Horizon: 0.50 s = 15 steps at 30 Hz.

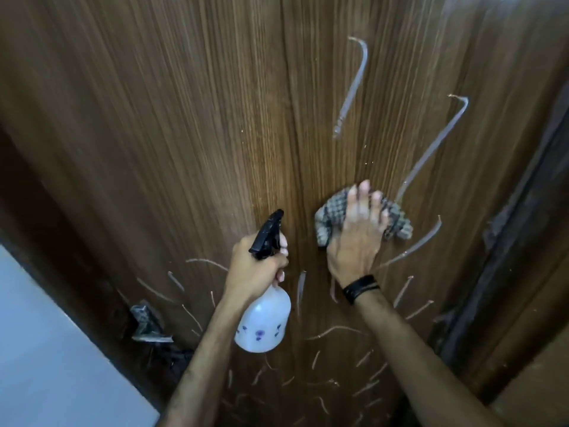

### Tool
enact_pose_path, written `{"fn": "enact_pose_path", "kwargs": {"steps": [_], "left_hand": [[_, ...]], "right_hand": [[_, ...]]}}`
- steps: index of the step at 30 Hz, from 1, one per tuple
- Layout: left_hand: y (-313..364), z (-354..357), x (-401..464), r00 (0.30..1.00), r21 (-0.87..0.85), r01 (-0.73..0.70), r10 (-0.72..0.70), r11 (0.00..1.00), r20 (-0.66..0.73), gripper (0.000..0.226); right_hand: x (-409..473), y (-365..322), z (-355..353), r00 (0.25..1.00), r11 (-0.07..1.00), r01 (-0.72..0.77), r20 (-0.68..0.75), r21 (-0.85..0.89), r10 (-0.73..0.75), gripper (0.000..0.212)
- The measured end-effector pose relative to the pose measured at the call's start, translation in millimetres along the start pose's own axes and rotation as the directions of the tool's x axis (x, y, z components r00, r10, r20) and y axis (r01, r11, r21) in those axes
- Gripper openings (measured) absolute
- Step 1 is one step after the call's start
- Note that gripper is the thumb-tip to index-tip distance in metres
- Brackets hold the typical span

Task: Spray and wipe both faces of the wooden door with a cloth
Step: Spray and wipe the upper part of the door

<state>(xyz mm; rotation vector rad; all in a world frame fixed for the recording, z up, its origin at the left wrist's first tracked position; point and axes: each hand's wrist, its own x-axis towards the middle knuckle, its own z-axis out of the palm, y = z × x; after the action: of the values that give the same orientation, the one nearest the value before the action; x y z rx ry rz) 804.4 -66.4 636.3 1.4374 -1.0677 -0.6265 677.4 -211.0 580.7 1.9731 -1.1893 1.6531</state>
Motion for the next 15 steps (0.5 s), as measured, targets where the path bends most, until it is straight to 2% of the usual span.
{"fn": "enact_pose_path", "kwargs": {"steps": [2, 6, 10, 15], "left_hand": [[15, 4, 6, 0.999, 0.02, -0.03, 0.029, 0.999, 0.021, 0.02], [51, 9, 20, 0.988, 0.034, -0.097, 0.093, 0.995, 0.12, 0.018], [94, 13, 41, 0.966, 0.024, -0.129, 0.12, 0.991, 0.228, 0.017], [118, 13, 53, 0.949, 0.123, -0.175, 0.134, 0.977, 0.285, 0.01]], "right_hand": [[51, -5, -15, 0.994, 0.997, -0.041, -0.097, 0.058, 0.047, 0.073], [118, -13, -36, 0.986, 0.995, 0.097, -0.136, 0.017, -0.094, 0.062], [112, -16, -33, 0.988, 0.995, 0.093, -0.124, 0.023, -0.089, 0.068], [90, -17, -28, 0.993, 0.996, 0.084, -0.088, 0.006, -0.083, 0.066]]}}
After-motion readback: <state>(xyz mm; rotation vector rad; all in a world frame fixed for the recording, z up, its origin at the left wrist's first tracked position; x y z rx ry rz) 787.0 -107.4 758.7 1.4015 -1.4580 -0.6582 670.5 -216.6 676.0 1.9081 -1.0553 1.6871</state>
